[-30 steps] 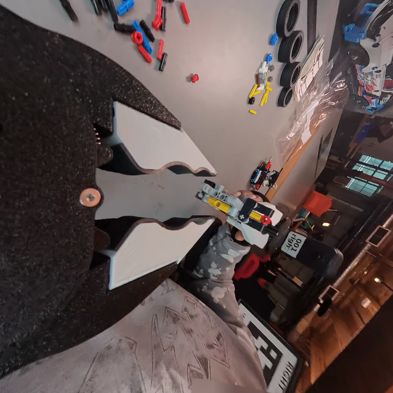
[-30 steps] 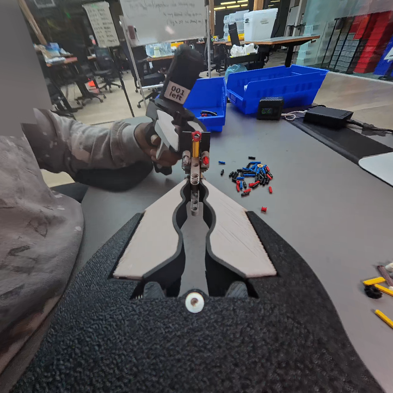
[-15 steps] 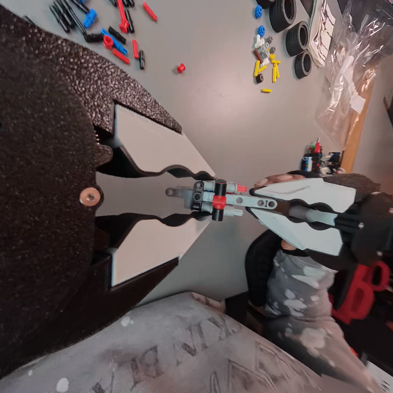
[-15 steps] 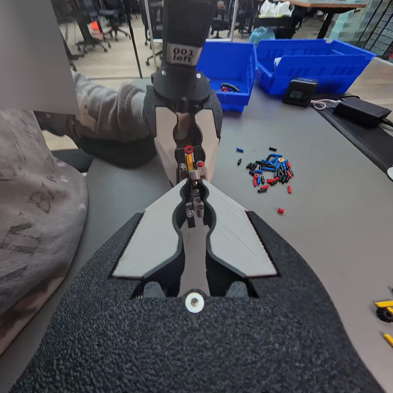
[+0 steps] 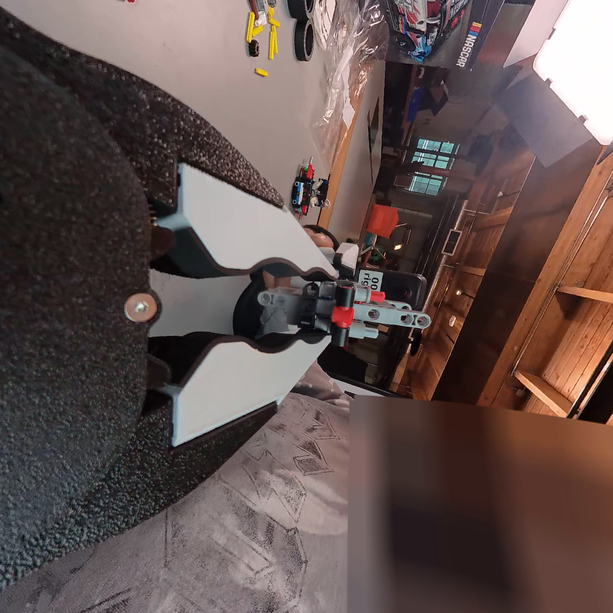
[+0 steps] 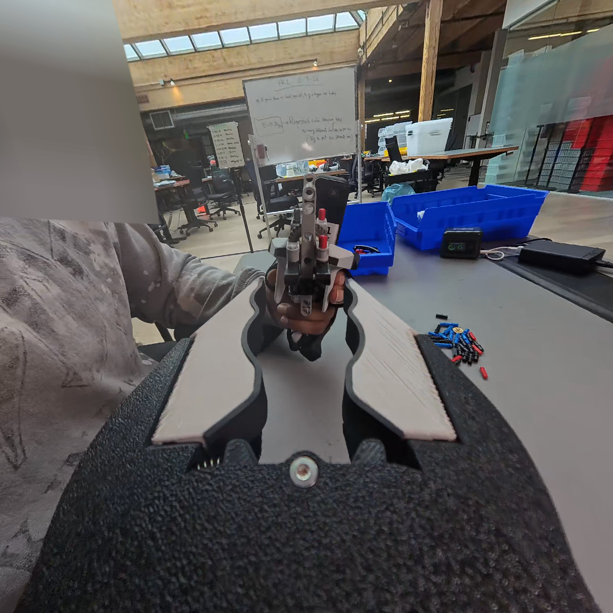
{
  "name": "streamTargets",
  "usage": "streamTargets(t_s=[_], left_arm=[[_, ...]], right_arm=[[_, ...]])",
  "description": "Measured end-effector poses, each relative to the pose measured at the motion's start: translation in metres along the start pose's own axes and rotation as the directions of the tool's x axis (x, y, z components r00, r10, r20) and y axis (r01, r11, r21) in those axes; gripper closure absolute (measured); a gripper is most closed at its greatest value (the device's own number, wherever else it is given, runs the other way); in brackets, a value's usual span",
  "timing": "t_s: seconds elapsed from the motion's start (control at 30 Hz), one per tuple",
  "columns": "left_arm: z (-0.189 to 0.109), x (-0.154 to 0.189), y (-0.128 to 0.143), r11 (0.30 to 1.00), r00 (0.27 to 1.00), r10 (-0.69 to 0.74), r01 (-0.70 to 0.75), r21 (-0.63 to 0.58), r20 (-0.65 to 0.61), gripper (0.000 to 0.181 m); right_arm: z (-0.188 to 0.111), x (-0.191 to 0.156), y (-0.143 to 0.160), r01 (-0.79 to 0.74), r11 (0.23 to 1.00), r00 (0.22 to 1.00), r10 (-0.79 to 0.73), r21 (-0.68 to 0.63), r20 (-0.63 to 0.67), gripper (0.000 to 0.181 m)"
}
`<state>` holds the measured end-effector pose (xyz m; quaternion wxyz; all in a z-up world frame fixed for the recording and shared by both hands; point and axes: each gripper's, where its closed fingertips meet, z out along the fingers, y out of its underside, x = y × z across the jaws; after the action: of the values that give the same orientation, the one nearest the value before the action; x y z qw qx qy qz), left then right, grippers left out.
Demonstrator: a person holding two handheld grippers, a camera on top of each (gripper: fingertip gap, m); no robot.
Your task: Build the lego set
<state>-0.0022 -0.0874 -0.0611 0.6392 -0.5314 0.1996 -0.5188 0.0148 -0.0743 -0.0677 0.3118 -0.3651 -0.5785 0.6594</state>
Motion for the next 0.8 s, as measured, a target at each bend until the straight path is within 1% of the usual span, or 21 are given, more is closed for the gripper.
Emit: streamTargets(t_s=[0.03, 0.07, 0.1, 0.2, 0.27, 0.33, 0.4, 0.5, 0.6, 0.63, 0.73, 0.8], left_arm=[[0.002, 0.001, 0.002, 1.000, 1.000, 0.016, -0.016, -0.008, -0.001, 0.154], [0.003, 0.002, 0.004, 0.999, 1.000, 0.028, -0.028, -0.018, -0.006, 0.154], [0.004, 0.002, 0.005, 0.999, 0.999, 0.040, -0.040, -0.021, -0.002, 0.154], [0.003, -0.003, 0.014, 0.995, 0.997, 0.068, -0.066, -0.081, 0.024, 0.154], [0.000, -0.012, 0.025, 0.977, 0.991, 0.115, -0.100, -0.187, 0.074, 0.154], [-0.004, -0.017, 0.034, 0.950, 0.979, 0.173, -0.136, -0.282, 0.110, 0.148], [-0.008, -0.021, 0.036, 0.925, 0.965, 0.224, -0.167, -0.341, 0.137, 0.140], [-0.009, -0.023, 0.041, 0.874, 0.936, 0.319, -0.229, -0.429, 0.151, 0.133], [-0.007, -0.024, 0.054, 0.807, 0.906, 0.401, -0.280, -0.520, 0.134, 0.132], [-0.006, -0.025, 0.058, 0.788, 0.899, 0.419, -0.289, -0.544, 0.130, 0.135], [-0.007, -0.027, 0.074, 0.739, 0.895, 0.432, -0.283, -0.611, 0.108, 0.157], [-0.007, -0.028, 0.081, 0.731, 0.897, 0.427, -0.271, -0.626, 0.110, 0.168]], right_arm=[[0.002, -0.001, -0.001, 0.003, 1.000, 1.000, -0.003, 0.001, -0.005, 0.138], [0.002, 0.000, -0.001, 0.011, 1.000, 1.000, -0.011, 0.001, -0.021, 0.151], [0.002, 0.000, -0.001, 0.025, 1.000, 0.999, -0.026, -0.003, -0.024, 0.156], [-0.001, 0.003, 0.004, 0.086, 0.995, 0.995, -0.087, -0.042, -0.042, 0.157], [-0.005, 0.005, 0.005, 0.132, 0.989, 0.990, -0.135, -0.070, -0.046, 0.158], [-0.008, 0.008, 0.011, 0.220, 0.966, 0.972, -0.229, -0.136, -0.054, 0.158], [-0.010, 0.011, 0.019, 0.297, 0.934, 0.947, -0.314, -0.196, -0.062, 0.158], [-0.009, 0.011, 0.029, 0.352, 0.906, 0.928, -0.371, -0.235, -0.041, 0.158], [-0.004, 0.006, 0.038, 0.387, 0.886, 0.916, -0.401, -0.257, -0.002, 0.157], [-0.003, 0.006, 0.042, 0.400, 0.875, 0.910, -0.415, -0.272, 0.005, 0.157], [0.001, 0.004, 0.046, 0.412, 0.869, 0.906, -0.423, -0.275, 0.020, 0.157], [0.002, 0.004, 0.046, 0.400, 0.877, 0.912, -0.409, -0.268, 0.022, 0.157]])
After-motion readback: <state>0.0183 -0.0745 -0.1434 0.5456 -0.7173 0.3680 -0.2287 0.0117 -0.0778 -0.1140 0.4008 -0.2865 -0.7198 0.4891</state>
